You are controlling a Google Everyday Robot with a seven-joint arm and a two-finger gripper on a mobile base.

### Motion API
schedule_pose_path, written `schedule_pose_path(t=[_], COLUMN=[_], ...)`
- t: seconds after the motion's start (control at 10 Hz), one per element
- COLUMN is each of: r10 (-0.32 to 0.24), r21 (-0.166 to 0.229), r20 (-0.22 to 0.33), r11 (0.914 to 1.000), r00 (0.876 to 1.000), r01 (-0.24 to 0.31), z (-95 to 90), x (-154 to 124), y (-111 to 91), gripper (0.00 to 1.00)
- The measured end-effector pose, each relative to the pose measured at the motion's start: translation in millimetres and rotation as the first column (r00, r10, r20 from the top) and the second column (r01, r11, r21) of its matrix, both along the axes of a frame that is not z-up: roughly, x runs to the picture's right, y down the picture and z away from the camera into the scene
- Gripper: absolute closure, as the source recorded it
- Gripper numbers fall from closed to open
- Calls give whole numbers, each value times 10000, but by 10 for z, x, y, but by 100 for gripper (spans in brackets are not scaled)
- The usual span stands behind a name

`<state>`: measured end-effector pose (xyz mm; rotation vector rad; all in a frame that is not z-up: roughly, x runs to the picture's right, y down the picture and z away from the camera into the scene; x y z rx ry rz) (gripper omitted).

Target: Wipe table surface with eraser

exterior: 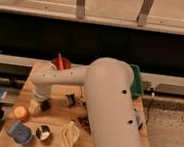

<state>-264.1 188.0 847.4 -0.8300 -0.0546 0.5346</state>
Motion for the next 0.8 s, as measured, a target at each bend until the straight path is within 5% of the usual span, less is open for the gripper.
schedule_pose_path(t=[0.3,0.8], r10=[-71,-50], r21=[9,-12], r20=[-56,-138], r11=[10000,10000], r00=[10000,9999], r01=[71,50], z=[17,0], x=[11,64], y=[-9,-46], gripper=[29,80])
